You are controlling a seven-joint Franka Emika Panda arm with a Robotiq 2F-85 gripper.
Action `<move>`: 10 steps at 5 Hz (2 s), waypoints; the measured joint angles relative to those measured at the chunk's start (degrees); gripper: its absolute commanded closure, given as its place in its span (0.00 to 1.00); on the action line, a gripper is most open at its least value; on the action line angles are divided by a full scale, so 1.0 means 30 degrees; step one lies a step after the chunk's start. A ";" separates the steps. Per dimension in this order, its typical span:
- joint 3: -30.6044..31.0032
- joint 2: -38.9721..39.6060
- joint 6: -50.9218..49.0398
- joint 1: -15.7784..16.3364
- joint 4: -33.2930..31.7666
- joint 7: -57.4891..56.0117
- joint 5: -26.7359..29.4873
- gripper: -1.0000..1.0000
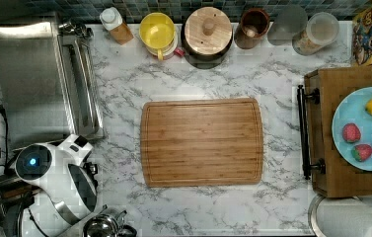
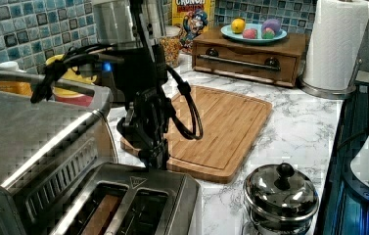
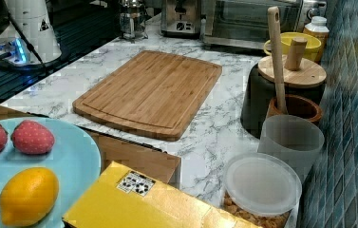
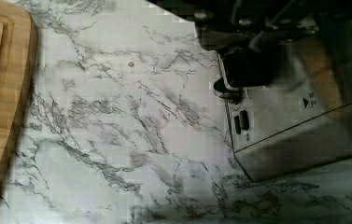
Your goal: Turn on the toaster.
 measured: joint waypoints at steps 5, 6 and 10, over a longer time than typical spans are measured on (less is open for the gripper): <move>-0.0476 0.2338 -0.1623 0.0235 0.2164 0.2261 -0.0898 1.00; -0.0476 0.2357 -0.1623 0.0226 0.2164 0.2261 -0.0916 1.00; 0.0028 0.2408 -0.1529 -0.0058 0.2164 0.2527 -0.1642 1.00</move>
